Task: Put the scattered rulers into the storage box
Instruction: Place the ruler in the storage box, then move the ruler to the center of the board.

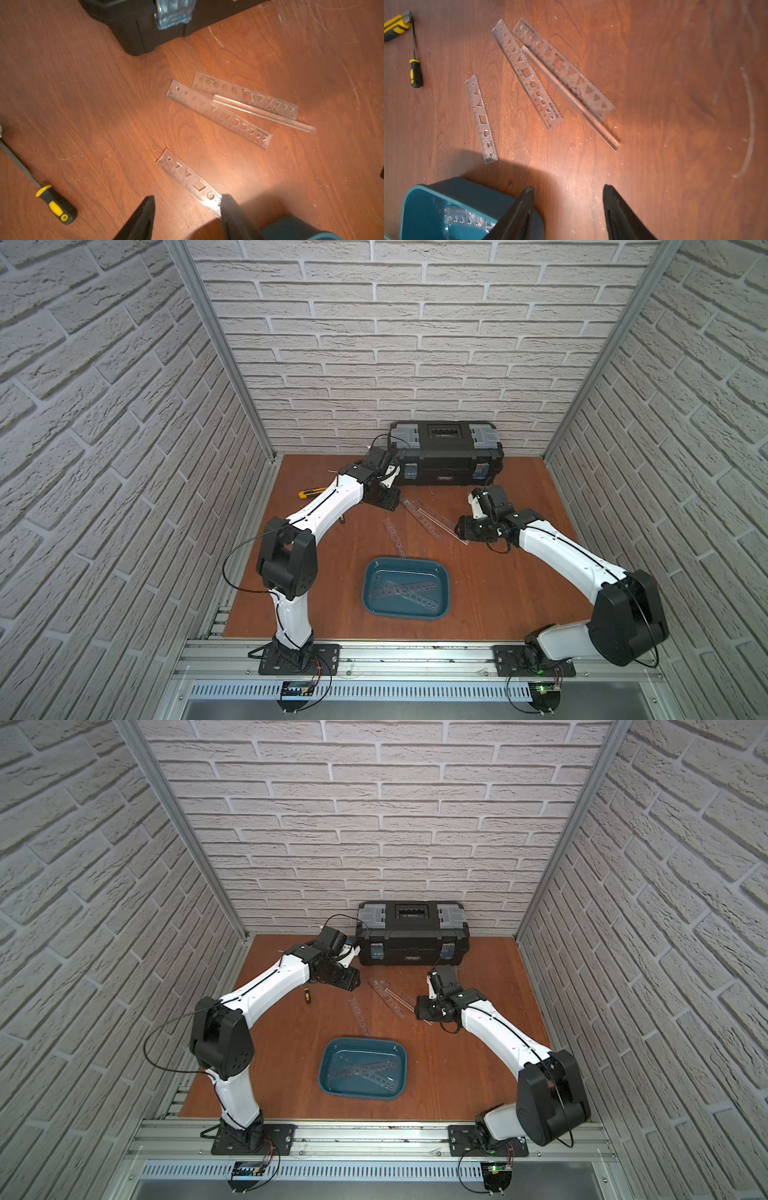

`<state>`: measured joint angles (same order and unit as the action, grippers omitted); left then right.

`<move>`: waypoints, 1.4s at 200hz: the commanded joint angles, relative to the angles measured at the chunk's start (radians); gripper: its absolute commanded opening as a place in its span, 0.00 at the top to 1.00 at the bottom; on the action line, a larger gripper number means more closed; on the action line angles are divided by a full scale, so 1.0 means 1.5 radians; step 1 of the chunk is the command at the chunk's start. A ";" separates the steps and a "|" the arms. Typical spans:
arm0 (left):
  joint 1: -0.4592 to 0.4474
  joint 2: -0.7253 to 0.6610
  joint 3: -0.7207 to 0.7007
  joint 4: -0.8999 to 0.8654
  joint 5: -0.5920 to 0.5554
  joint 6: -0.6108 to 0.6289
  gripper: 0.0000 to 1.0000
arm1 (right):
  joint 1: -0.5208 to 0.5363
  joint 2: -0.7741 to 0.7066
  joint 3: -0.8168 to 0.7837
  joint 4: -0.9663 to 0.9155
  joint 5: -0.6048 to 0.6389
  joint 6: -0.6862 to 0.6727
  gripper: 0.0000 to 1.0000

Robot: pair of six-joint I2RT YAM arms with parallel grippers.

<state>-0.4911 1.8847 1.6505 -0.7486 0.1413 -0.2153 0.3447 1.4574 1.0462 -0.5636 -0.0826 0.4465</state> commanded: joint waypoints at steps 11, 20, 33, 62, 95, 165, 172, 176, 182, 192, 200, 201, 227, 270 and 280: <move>0.027 0.035 0.019 -0.013 0.045 -0.026 0.45 | 0.027 0.070 0.057 0.002 -0.004 -0.036 0.42; 0.032 0.043 0.016 -0.008 0.049 -0.033 0.45 | 0.035 0.093 0.075 -0.006 0.001 -0.045 0.43; 0.038 0.050 0.007 0.001 0.054 -0.041 0.45 | 0.048 0.127 0.102 -0.019 0.012 -0.061 0.43; 0.044 0.046 -0.022 0.019 0.053 -0.049 0.45 | 0.085 0.207 0.170 -0.057 0.061 -0.099 0.45; 0.063 0.018 -0.068 0.039 0.052 -0.065 0.46 | 0.111 0.286 0.242 -0.090 0.111 -0.125 0.47; 0.078 -0.049 -0.140 0.057 0.043 -0.074 0.45 | 0.120 0.363 0.303 -0.090 0.133 -0.137 0.43; 0.077 -0.053 -0.145 0.058 0.044 -0.075 0.45 | 0.121 0.370 0.309 -0.091 0.132 -0.138 0.42; 0.078 -0.056 -0.148 0.059 0.043 -0.075 0.45 | 0.122 0.373 0.312 -0.091 0.134 -0.138 0.42; 0.078 -0.059 -0.152 0.060 0.044 -0.077 0.45 | 0.122 0.379 0.316 -0.092 0.135 -0.139 0.42; 0.078 -0.064 -0.157 0.061 0.046 -0.078 0.45 | 0.122 0.385 0.321 -0.094 0.136 -0.139 0.42; 0.078 -0.066 -0.164 0.064 0.049 -0.079 0.45 | 0.123 0.389 0.325 -0.093 0.136 -0.139 0.42; 0.077 -0.067 -0.165 0.064 0.049 -0.079 0.45 | 0.123 0.389 0.325 -0.093 0.135 -0.140 0.42; 0.076 -0.079 -0.196 0.076 0.060 -0.089 0.45 | 0.134 0.386 0.325 -0.088 0.135 -0.144 0.42; 0.077 -0.113 -0.251 0.093 0.056 -0.106 0.45 | 0.160 0.379 0.331 -0.090 0.145 -0.145 0.41; 0.077 -0.121 -0.257 0.093 0.053 -0.108 0.45 | 0.165 0.376 0.336 -0.090 0.143 -0.143 0.41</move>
<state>-0.3805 1.7638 1.2865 -0.6430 0.2184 -0.3588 0.5686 2.0476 1.5158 -0.6941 0.1173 0.2356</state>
